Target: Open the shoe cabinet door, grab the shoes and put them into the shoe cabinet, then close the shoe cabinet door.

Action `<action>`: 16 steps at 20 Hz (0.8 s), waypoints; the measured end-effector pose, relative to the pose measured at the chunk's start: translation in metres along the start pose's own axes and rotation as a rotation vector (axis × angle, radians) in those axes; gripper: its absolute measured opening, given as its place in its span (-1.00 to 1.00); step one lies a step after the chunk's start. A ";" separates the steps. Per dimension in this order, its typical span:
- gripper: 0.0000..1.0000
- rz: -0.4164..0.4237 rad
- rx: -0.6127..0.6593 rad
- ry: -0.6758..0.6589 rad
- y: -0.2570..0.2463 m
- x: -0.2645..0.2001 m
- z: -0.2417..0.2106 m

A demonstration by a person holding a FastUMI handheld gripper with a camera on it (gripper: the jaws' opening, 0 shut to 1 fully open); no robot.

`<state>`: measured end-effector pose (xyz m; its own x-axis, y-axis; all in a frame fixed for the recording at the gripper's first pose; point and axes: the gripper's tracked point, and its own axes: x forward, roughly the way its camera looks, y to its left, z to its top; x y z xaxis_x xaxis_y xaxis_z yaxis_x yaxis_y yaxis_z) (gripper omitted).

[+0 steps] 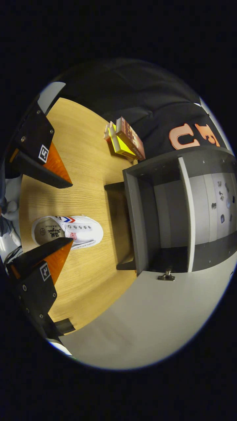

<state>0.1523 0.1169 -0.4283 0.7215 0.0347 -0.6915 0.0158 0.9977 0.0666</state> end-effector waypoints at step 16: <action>-0.28 0.029 0.037 0.200 -0.008 0.062 -0.058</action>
<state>0.1566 0.1150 -0.5128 0.5702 0.0777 -0.8179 0.0257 0.9933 0.1124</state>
